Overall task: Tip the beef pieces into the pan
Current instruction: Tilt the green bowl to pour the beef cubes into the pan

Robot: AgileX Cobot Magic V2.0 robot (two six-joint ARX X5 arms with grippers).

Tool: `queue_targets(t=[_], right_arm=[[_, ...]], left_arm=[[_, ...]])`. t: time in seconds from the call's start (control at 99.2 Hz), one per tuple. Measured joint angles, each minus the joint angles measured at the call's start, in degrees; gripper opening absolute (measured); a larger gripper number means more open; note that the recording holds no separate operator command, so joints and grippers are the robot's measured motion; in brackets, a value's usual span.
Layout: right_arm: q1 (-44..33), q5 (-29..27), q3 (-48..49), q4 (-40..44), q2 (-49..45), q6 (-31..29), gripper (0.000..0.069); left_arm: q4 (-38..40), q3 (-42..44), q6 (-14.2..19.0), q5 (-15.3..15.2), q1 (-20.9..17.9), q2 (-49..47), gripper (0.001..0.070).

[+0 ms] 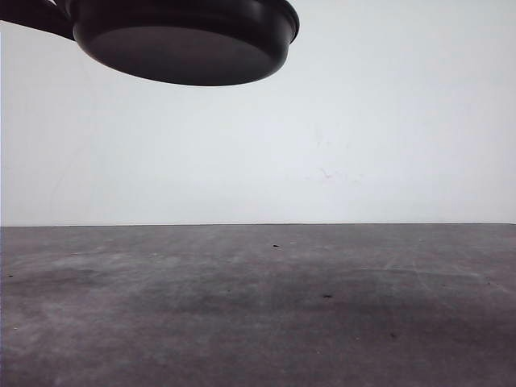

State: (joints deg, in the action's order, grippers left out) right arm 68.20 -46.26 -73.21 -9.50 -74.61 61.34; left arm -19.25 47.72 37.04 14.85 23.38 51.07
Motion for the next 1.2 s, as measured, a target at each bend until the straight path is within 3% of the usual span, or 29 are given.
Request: queue_targets(t=[0.686, 1.2], right_arm=[[-0.07, 4.57, 0.24, -10.1, 0.02, 8.79, 0.0011], [-1.9, 5.84, 0.24, -13.57, 0.02, 7.98, 0.0011]], left_arm=[[1.33, 3.5, 0.26, 0.0, 0.0, 2.21, 0.0054], [0.98, 4.52, -0.26, -0.04, 0.0, 3.41, 0.0054]])
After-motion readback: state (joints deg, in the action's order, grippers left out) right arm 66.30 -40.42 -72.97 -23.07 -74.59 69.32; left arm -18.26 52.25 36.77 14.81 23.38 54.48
